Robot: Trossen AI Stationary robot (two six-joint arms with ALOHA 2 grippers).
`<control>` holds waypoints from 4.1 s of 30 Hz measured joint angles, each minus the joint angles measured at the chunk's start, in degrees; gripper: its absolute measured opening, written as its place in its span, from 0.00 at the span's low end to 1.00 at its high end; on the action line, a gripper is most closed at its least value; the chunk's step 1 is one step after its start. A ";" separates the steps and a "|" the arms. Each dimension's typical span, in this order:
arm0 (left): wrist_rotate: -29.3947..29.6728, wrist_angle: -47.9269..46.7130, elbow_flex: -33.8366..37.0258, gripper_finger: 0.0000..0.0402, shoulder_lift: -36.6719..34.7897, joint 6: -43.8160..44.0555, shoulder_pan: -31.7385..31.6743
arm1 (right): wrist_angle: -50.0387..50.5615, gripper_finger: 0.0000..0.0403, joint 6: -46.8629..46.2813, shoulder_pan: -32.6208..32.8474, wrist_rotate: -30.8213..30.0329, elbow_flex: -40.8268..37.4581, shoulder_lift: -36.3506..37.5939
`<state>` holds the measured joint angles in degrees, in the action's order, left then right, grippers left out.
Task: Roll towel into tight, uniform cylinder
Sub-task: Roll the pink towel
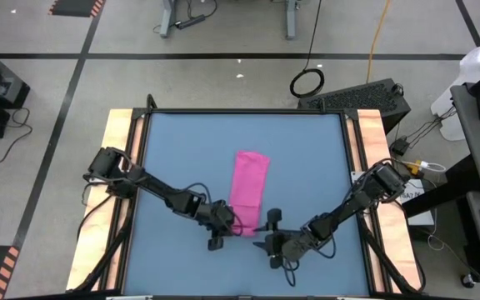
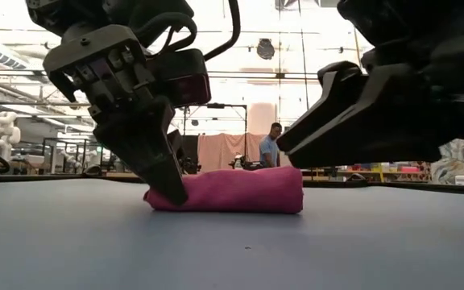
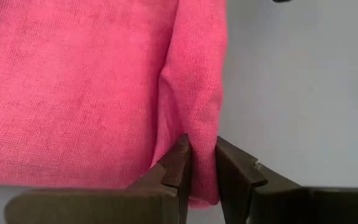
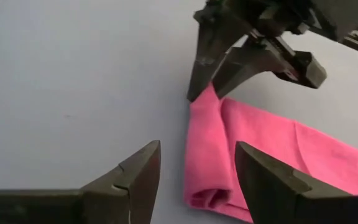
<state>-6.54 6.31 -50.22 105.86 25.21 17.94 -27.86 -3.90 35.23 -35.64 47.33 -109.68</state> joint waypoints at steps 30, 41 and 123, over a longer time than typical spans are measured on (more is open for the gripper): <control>-0.77 0.00 -0.04 0.17 -0.02 -0.02 -0.40 | -0.37 0.35 -7.43 -1.24 -0.08 0.04 -3.72; -0.77 0.00 -0.07 0.17 -0.02 -0.02 -0.40 | -5.05 0.59 3.84 1.98 -5.30 0.04 -3.72; 40.48 0.79 -0.02 0.43 -0.39 -27.15 16.01 | 1.80 0.15 -24.44 -2.69 2.57 0.11 -7.00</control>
<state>33.93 7.10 -50.24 105.47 -1.93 33.95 -26.06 -28.34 32.53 -33.07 47.44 -116.68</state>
